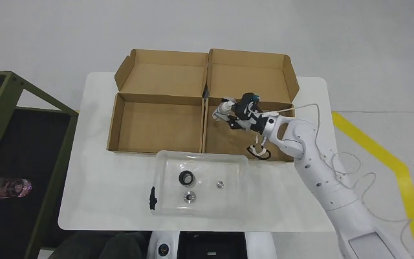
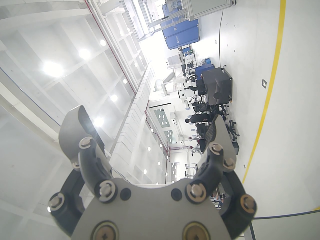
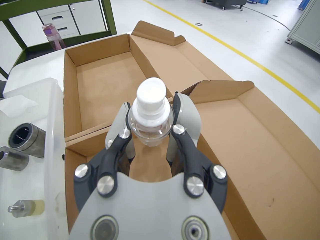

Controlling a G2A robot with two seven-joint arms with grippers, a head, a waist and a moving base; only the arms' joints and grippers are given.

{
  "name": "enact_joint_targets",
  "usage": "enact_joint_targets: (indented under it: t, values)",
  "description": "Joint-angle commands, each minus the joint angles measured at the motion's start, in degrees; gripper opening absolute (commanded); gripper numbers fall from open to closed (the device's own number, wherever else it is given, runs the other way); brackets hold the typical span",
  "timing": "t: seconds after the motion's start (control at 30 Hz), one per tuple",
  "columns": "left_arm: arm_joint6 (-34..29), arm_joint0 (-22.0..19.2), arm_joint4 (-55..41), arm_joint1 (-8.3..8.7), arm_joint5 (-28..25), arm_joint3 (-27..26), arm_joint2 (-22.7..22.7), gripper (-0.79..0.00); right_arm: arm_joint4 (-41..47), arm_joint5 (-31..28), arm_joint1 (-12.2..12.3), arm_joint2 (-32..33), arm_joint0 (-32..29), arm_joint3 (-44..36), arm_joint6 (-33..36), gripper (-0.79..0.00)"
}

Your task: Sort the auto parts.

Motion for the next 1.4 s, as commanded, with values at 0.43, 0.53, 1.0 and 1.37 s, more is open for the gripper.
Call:
enact_joint_targets:
  t: [0.43, 0.53, 1.0, 1.37]
  values:
    - [0.00, 0.00, 0.00, 0.00, 0.00, 0.00, 0.00, 0.000, -5.29, 4.04, -1.36, -4.15, 2.71, 5.39, 2.16, -0.659]
    - [0.00, 0.00, 0.00, 0.00, 0.00, 0.00, 0.00, 0.000, -5.66, 4.42, -1.51, -4.47, 2.73, 5.76, 2.31, -0.570]
    - [0.00, 0.00, 0.00, 0.00, 0.00, 0.00, 0.00, 0.000, -6.63, 3.18, -1.08, -2.28, 2.42, 2.51, 3.23, -0.428]
    - [0.00, 0.00, 0.00, 0.00, 0.00, 0.00, 0.00, 0.000, -7.78, -1.25, 0.95, 4.27, -0.46, -8.56, 5.32, -0.394]
